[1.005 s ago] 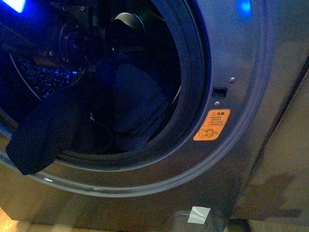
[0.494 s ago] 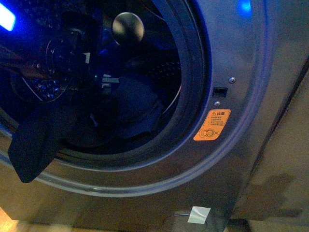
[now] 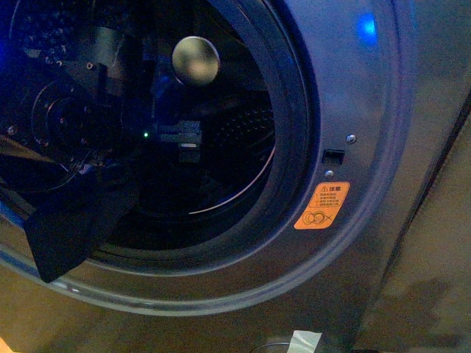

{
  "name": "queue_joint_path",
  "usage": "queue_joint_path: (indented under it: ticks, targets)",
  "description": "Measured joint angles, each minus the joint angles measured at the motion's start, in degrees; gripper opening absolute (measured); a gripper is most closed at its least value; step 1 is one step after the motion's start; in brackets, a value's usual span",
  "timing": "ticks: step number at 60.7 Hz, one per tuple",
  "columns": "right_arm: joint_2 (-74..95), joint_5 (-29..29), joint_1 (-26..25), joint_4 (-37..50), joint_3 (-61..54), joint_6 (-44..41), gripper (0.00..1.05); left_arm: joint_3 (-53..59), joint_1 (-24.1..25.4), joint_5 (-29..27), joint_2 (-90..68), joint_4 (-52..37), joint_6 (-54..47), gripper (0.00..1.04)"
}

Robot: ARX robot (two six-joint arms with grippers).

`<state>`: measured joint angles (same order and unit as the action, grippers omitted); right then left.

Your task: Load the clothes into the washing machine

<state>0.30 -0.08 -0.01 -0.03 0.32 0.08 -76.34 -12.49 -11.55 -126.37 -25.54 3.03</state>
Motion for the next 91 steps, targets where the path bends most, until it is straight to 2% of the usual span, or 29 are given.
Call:
queue_joint_path:
  ticks: [18, 25, 28, 30, 35, 44, 52, 55, 80, 83, 91]
  targets:
    - [0.0, 0.0, 0.0, 0.0, 0.0, 0.0, 0.02, 14.3, -0.9, 8.8, 8.2, -7.1, 1.2, 0.98]
    - [0.0, 0.0, 0.0, 0.0, 0.0, 0.0, 0.02, 16.3, -1.3, 8.0, 9.7, -9.3, 0.8, 0.97]
    - [0.0, 0.0, 0.0, 0.0, 0.0, 0.0, 0.02, 19.8, -1.4, 2.4, 9.6, -20.4, -0.6, 0.88]
    - [0.0, 0.0, 0.0, 0.0, 0.0, 0.0, 0.02, 22.6, -1.4, 0.6, 9.9, -26.9, -1.0, 0.83]
    - [0.0, 0.0, 0.0, 0.0, 0.0, 0.0, 0.02, 32.5, 0.2, 0.3, 13.7, -40.8, -1.8, 0.65]
    - [0.0, 0.0, 0.0, 0.0, 0.0, 0.0, 0.02, 42.3, 2.9, 1.7, 22.0, -45.1, -2.0, 0.41]
    - [0.0, 0.0, 0.0, 0.0, 0.0, 0.0, 0.02, 52.9, 4.8, 4.4, 30.7, -45.5, -2.2, 0.09]
    - [0.0, 0.0, 0.0, 0.0, 0.0, 0.0, 0.02, 54.4, 5.2, 4.8, 33.4, -43.5, -2.2, 0.03]
    - [0.0, 0.0, 0.0, 0.0, 0.0, 0.0, 0.02, 66.8, 8.4, 7.7, 52.8, -37.7, -2.6, 0.04]
    - [0.0, 0.0, 0.0, 0.0, 0.0, 0.0, 0.02, 68.2, 10.6, 11.0, 55.9, -36.1, -2.6, 0.04]
    - [0.0, 0.0, 0.0, 0.0, 0.0, 0.0, 0.02, 70.7, 12.3, 11.2, 61.9, -32.5, -2.6, 0.04]
